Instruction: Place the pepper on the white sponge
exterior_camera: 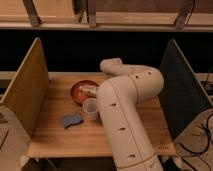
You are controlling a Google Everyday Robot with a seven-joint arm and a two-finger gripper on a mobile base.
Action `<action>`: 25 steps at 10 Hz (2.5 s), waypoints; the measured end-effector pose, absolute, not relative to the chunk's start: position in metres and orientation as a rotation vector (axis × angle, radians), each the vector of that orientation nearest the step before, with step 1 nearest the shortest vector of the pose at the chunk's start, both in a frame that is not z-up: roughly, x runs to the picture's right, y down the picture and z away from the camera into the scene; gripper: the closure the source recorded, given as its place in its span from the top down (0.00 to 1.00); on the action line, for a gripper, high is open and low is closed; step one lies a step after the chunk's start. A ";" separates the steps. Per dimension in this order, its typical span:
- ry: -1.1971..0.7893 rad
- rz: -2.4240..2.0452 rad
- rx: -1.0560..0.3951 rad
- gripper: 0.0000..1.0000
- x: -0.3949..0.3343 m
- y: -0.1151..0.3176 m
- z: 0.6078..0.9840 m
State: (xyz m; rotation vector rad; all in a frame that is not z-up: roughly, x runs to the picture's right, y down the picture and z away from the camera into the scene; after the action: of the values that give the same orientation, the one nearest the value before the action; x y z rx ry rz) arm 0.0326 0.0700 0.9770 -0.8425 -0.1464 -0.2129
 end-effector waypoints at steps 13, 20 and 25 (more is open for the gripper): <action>0.106 -0.001 -0.602 0.00 0.077 -0.040 0.854; -0.201 -0.327 -0.434 0.00 -0.103 -0.089 0.817; -0.371 -0.379 -0.435 0.00 -0.157 -0.074 0.799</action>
State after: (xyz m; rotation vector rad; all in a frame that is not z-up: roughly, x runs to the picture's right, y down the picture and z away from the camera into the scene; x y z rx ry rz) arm -0.1574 -0.0745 0.7992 -0.4353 -0.3713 -0.3787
